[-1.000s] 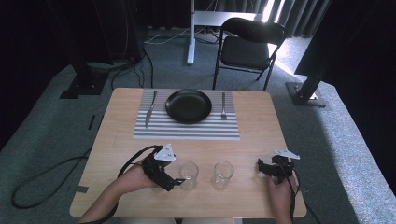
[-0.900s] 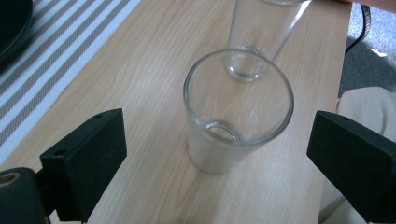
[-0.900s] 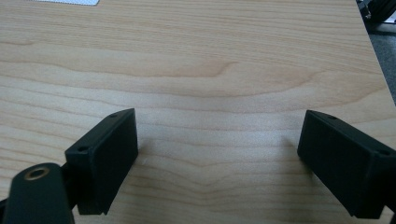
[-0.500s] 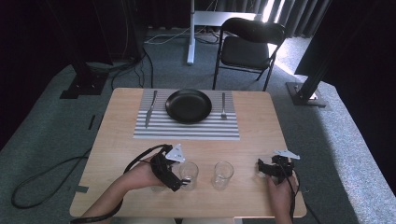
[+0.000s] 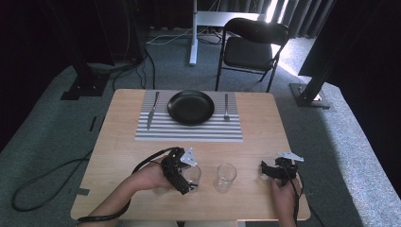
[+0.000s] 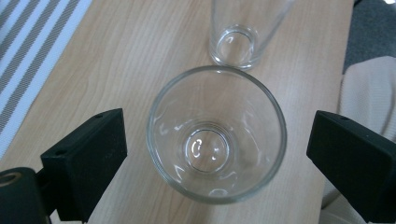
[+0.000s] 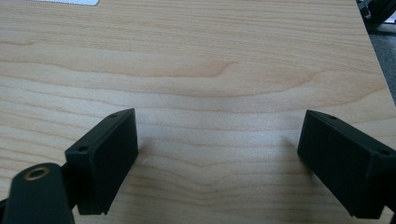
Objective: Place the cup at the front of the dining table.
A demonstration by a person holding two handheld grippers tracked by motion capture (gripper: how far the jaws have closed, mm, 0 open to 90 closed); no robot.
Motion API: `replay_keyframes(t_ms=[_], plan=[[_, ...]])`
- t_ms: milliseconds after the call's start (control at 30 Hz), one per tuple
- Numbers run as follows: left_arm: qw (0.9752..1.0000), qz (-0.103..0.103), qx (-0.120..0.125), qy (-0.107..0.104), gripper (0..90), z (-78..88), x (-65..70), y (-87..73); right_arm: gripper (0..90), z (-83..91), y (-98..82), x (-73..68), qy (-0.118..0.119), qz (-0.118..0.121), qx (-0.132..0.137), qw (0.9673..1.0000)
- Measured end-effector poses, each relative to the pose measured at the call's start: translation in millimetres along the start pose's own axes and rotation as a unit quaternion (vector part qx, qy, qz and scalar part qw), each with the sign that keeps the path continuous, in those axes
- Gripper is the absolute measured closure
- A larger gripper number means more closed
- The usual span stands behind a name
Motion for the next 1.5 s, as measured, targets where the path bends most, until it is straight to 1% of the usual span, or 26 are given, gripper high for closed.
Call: replay_keyframes(t_ms=[33, 100, 167, 233, 300, 400, 433, 467, 533, 567, 600, 700, 733, 800, 833, 867, 933, 967, 1000, 1033, 1100, 1167, 1367, 1433, 1467, 1500], plan=[[1.0, 0.0, 0.0, 0.0, 5.4, 0.0, 0.0, 0.0, 11.7, 0.0, 0.0, -0.1, 0.0, 0.0, 0.0, 1.0], [1.0, -0.001, -0.008, -0.004, 5.5, -2.1, -0.3, 0.4, 11.7, 0.0, 0.0, 0.0, 0.0, 0.0, 0.0, 1.0], [0.9998, -0.004, -0.019, 0.003, 5.7, -4.4, -1.0, 0.1, 11.7, 0.0, 0.0, -0.1, 0.0, 0.0, 0.0, 1.0], [0.9998, -0.002, -0.02, 0.004, 10.1, -5.2, -1.0, 0.3, 11.7, 0.0, 0.0, 0.0, 0.0, 0.0, 0.0, 1.0], [0.9995, -0.002, -0.03, 0.005, 10.1, -7.2, -2.0, 2.1, 11.7, 0.0, 0.0, -0.1, 0.0, 0.0, 0.0, 1.0], [0.9993, -0.002, -0.035, 0.011, 10.2, -9.1, -2.9, 4.4, 11.7, 0.0, 0.0, 0.0, 0.0, 0.0, 0.0, 1.0], [0.9993, -0.002, -0.035, 0.011, 10.2, -9.1, -2.9, 4.4, 11.7, 0.0, 0.0, 0.0, 0.0, 0.0, 0.0, 1.0], [0.9994, -0.003, -0.034, 0.005, 10.2, -9.6, -2.4, 6.0, 11.7, 0.0, 0.0, -0.1, 0.0, 0.0, 0.0, 1.0], [0.9991, -0.006, -0.041, 0.006, 10.2, -11.0, -2.4, 6.9, 11.7, 0.0, 0.0, -0.1, 0.0, 0.0, 0.0, 1.0], [0.999, -0.009, -0.044, 0.006, 13.6, -11.6, -1.9, 6.9, 11.7, 0.0, 0.0, 0.0, 0.0, 0.0, 0.0, 1.0], [0.9989, -0.006, -0.045, 0.005, 15.3, -13.2, -1.4, 7.3, 11.6, 0.0, 0.0, 0.0, 0.0, 0.0, 0.0, 1.0], [0.9975, -0.011, -0.069, 0.009, 15.5, -17.7, -1.6, 5.5, 11.7, 0.0, 0.0, -0.1, 0.0, 0.0, 0.0, 1.0], [0.9972, -0.009, -0.073, 0.009, 18.1, -18.9, -1.6, 5.1, 11.7, 0.0, 0.0, -0.1, 0.0, 0.0, 0.0, 1.0], [0.997, -0.005, -0.077, 0.004, 18.8, -20.8, -0.9, 5.3, 11.7, 0.0, 0.0, 0.0, 0.0, 0.0, 0.0, 1.0], [0.9968, -0.01, -0.079, 0.004, 18.8, -21.2, -0.5, 5.6, 11.7, 0.0, 0.0, 0.0, 0.0, 0.0, 0.0, 1.0], [0.9967, -0.01, -0.08, 0.009, 18.8, -21.8, -0.2, 6.4, 11.7, 0.0, 0.0, 0.0, 0.0, 0.0, 0.0, 1.0], [0.9958, -0.014, -0.09, 0.011, 19.2, -22.8, 0.4, 6.6, 11.6, 0.0, 0.0, 0.0, 0.0, 0.0, 0.0, 1.0], [0.9958, -0.014, -0.09, 0.011, 19.3, -22.8, 0.4, 6.6, 11.6, 0.0, 0.0, 0.0, 0.0, 0.0, 0.0, 1.0], [0.9954, -0.011, -0.094, 0.016, 19.3, -23.3, -0.3, 6.8, 11.7, 0.0, 0.0, 0.0, 0.0, 0.0, 0.0, 1.0], [0.9951, -0.008, -0.098, 0.015, 22.5, -24.0, -1.0, 6.7, 11.7, 0.0, 0.0, 0.0, 0.0, 0.0, 0.0, 1.0], [0.995, -0.005, -0.099, 0.012, 24.1, -24.8, -1.3, 6.7, 11.7, 0.0, 0.0, -0.1, 0.0, 0.0, 0.0, 1.0], [0.9951, -0.008, -0.098, 0.01, 28.0, -25.8, -0.2, 6.6, 11.7, 0.0, 0.0, -0.1, 0.0, -0.001, 0.0, 1.0], [0.9952, -0.006, -0.097, 0.004, 28.6, -26.1, -1.0, 6.4, 11.7, 0.0, 0.0, 0.0, 0.0, 0.0, 0.0, 1.0], [0.9956, 0.004, -0.093, 0.008, 28.6, -26.7, -2.6, 7.1, 11.7, 0.0, 0.0, 0.0, 0.0, 0.0, 0.0, 1.0], [0.9954, 0.003, -0.096, 0.009, 28.7, -26.7, -2.6, 7.2, 11.7, 0.0, 0.0, -0.1, 0.0, 0.0, 0.0, 1.0], [0.9953, 0.006, -0.096, 0.011, 28.7, -26.7, -2.9, 7.6, 11.7, 0.0, 0.0, 0.0, 0.0, 0.0, 0.0, 1.0]])
Point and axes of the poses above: each handheld gripper's, and its own axes: z roughly backward along the jaws, y roughly out of its top, x roughly to its right, the point moved 6 cm from there along -z, roughly forward along the jaws, and after that the axes turned 2 degrees about y, right-handed, at the moved point
